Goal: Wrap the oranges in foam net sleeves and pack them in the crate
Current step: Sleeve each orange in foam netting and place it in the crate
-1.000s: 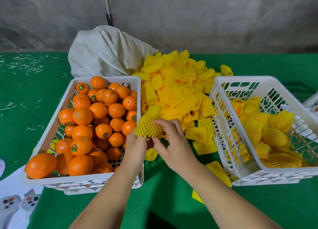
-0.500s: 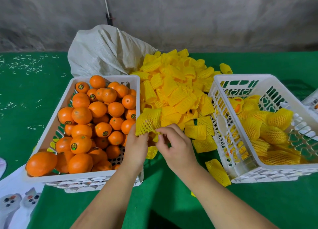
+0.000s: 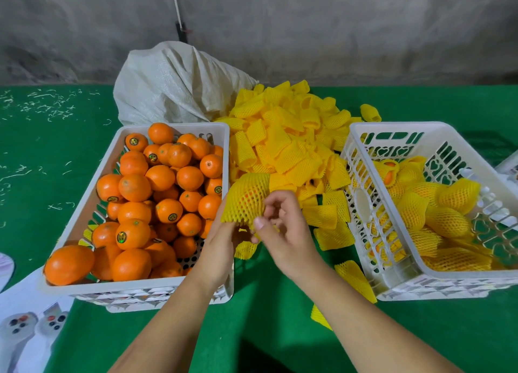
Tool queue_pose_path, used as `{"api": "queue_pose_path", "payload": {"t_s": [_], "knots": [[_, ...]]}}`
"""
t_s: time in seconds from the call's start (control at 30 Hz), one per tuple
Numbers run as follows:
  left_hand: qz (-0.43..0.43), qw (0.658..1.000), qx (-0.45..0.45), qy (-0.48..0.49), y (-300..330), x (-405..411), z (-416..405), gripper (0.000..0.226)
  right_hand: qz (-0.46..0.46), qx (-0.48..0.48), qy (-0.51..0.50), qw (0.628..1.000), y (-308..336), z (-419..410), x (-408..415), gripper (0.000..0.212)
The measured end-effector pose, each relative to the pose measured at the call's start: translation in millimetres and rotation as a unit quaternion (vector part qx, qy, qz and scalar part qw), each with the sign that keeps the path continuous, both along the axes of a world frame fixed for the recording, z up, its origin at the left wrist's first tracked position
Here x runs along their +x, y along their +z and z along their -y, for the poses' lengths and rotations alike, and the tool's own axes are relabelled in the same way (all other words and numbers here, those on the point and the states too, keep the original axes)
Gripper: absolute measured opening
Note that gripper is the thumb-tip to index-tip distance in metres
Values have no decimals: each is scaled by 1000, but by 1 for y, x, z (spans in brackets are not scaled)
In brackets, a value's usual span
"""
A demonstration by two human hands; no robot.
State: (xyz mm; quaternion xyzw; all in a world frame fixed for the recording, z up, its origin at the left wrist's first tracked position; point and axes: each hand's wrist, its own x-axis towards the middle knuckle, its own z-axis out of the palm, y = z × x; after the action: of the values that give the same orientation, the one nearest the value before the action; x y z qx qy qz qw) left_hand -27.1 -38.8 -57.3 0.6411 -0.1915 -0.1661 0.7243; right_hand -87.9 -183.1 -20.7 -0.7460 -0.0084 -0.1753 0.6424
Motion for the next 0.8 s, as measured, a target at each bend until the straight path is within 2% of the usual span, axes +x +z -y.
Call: {"api": "queue_pose_path", "payload": {"t_s": [0.07,0.1,0.2,0.27,0.3,0.4,0.43,0.47,0.57,0.6,0.7,0.8], "knots": [[23,1000,20,-4,3,-3,1,46,-61,168,-56,982,7,-6,5,52],[31,999,33,-14,4,-6,2,52,-98,187,-76,975,9,-7,10,66],[70,992,93,-57,6,-13,4,85,-193,125,-76,970,4,-5,19,99],[83,988,107,-80,7,-11,3,95,-211,134,-52,967,1,1,21,117],[81,987,110,-88,8,-11,3,96,-202,146,-40,968,0,6,22,118],[79,988,108,-83,7,-14,5,94,-157,108,-49,980,2,26,22,91],[92,987,109,-69,5,-15,7,93,-149,105,-63,981,2,33,22,88],[106,987,112,-53,4,-16,8,92,-148,118,-83,978,2,42,21,91],[108,988,106,-7,-1,-14,8,87,-162,142,-151,965,3,76,21,120],[102,990,99,3,-1,-13,7,84,-163,143,-173,961,4,93,20,121],[83,993,78,14,1,-9,4,76,-148,132,-271,942,12,155,15,107],[70,995,67,15,4,-7,5,63,-156,92,-394,901,11,211,6,89]]}}
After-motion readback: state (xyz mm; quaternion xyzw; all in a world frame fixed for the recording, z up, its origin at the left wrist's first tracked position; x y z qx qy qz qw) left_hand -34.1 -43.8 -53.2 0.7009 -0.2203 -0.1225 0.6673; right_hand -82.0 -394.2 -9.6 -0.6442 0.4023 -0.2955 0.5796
